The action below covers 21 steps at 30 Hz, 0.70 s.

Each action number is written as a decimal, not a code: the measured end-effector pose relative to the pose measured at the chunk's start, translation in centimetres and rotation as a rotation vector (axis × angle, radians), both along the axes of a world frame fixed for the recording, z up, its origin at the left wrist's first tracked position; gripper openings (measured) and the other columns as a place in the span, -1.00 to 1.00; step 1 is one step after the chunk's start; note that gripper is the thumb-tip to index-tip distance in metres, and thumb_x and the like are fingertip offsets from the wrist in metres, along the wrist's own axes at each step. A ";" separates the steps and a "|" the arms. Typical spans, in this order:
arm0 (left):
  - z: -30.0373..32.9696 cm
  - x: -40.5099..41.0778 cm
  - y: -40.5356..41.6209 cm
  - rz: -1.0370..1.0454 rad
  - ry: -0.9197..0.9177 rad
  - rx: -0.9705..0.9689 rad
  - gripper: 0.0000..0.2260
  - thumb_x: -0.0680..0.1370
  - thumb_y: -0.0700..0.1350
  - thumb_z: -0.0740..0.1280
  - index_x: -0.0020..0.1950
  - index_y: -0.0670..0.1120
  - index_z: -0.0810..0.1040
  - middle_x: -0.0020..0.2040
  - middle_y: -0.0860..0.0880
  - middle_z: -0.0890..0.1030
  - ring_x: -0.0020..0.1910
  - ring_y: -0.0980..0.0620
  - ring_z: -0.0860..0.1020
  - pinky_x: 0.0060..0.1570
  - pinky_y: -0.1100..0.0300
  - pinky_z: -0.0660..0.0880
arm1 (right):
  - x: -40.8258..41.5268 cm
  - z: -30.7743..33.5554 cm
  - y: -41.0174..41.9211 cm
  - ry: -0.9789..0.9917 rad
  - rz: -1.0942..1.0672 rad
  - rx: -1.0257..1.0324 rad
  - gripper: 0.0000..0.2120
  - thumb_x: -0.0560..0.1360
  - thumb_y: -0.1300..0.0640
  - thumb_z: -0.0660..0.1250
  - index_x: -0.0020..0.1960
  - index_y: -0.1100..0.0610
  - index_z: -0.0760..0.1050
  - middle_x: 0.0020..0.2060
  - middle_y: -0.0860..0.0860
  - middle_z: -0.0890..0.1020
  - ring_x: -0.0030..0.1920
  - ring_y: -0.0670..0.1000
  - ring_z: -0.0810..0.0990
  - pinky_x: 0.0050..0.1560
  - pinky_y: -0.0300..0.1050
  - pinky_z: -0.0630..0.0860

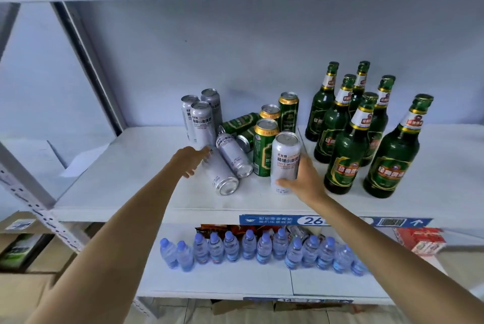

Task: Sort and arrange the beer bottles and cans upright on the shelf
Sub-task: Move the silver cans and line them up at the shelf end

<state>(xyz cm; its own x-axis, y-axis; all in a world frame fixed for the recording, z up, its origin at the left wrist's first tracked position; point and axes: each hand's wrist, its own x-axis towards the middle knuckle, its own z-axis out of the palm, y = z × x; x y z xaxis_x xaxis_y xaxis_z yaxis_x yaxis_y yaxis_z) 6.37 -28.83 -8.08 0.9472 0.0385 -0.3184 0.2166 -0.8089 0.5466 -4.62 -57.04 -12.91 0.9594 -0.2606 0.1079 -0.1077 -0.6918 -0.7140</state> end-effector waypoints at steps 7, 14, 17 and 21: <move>-2.7 2.6 -2.7 0.239 0.206 -0.428 -0.37 0.46 0.27 0.33 0.23 -0.25 0.44 0.01 -0.27 0.58 -0.10 -0.21 0.59 -0.08 -0.02 0.57 | 0.5 -0.4 0.1 -0.026 0.020 0.005 -0.28 0.22 0.06 0.59 0.28 0.22 0.40 0.15 0.17 0.45 0.23 0.15 0.41 0.25 0.06 0.40; -3.5 3.2 -2.2 0.297 0.233 -0.693 -0.46 0.42 0.05 0.48 0.26 -0.24 0.45 -0.01 -0.17 0.58 -0.08 -0.16 0.60 0.06 -0.11 0.56 | 0.8 -0.3 0.0 -0.029 0.015 0.027 -0.32 0.22 0.08 0.59 0.24 0.24 0.41 0.15 0.16 0.46 0.20 0.13 0.43 0.23 -0.02 0.40; -3.6 2.2 -1.0 0.280 0.215 -0.792 -0.44 0.40 0.06 0.51 0.25 -0.24 0.49 0.07 -0.18 0.61 0.03 -0.16 0.62 0.09 -0.10 0.56 | 0.5 -0.4 0.2 -0.052 -0.024 0.060 -0.32 0.19 0.06 0.61 0.22 0.24 0.45 0.14 0.13 0.54 0.16 0.10 0.51 0.13 -0.10 0.46; -2.7 0.3 0.6 0.205 0.096 -0.809 -0.48 0.44 0.10 0.46 0.22 -0.25 0.52 0.12 -0.22 0.62 0.07 -0.18 0.61 0.01 -0.03 0.60 | -0.5 -0.3 1.0 -0.069 -0.080 0.120 -0.33 0.21 0.12 0.61 0.22 0.26 0.41 0.15 0.13 0.61 0.14 0.13 0.59 0.00 -0.17 0.46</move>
